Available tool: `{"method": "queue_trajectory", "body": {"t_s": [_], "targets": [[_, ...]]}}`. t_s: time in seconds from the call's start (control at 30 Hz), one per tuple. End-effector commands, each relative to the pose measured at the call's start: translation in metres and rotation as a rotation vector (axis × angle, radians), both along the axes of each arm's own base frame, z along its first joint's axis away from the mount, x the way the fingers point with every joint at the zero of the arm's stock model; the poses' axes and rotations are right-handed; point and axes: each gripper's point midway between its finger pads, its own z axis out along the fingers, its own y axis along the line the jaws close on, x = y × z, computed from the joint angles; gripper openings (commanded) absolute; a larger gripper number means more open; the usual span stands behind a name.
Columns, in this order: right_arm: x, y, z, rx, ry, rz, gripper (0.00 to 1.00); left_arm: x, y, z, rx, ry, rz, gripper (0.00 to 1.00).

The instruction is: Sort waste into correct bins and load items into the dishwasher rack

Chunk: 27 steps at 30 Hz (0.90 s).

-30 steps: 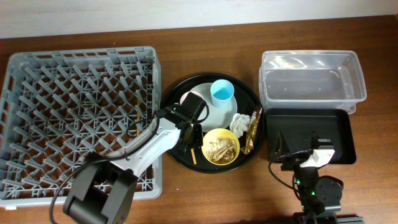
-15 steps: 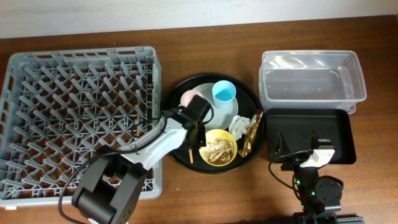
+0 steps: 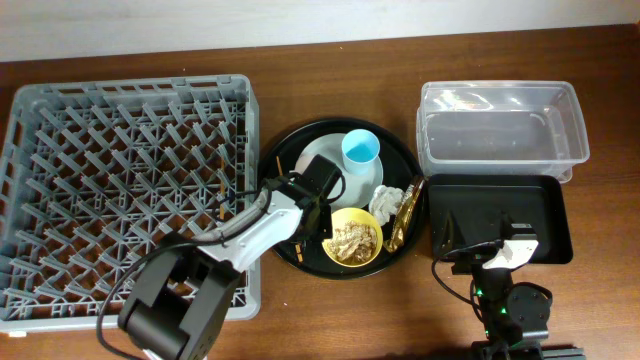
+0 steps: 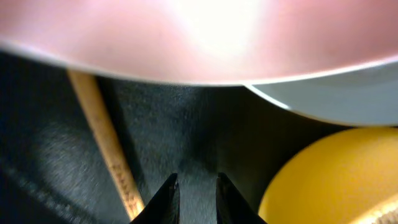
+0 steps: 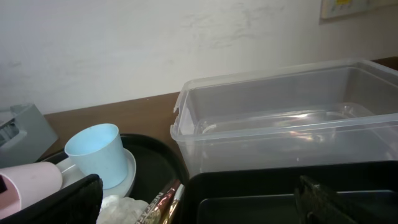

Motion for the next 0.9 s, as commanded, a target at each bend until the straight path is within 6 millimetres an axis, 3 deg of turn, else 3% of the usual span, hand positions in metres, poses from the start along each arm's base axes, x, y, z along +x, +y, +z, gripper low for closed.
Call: {"method": "queue_trajectory", "body": {"t_s": [0.0, 0.1, 0.2, 0.53, 0.87], "targets": [[0.000, 0.000, -0.004, -0.006, 0.010, 0.002, 0.99, 0.010, 0.003, 0.051, -0.041, -0.140, 0.013, 0.21], [0.000, 0.000, -0.004, -0.006, 0.010, 0.002, 0.99, 0.015, 0.016, 0.071, -0.001, -0.209, 0.032, 0.27], [0.000, 0.000, -0.004, -0.006, 0.010, 0.002, 0.99, 0.014, 0.021, 0.073, 0.019, -0.217, 0.037, 0.27], [0.000, 0.000, -0.004, -0.006, 0.010, 0.002, 0.98, -0.006, 0.033, 0.013, 0.037, -0.132, 0.144, 0.27], [0.000, 0.000, -0.004, -0.006, 0.010, 0.002, 0.99, -0.013, 0.034, -0.015, 0.002, -0.142, 0.144, 0.26]]}}
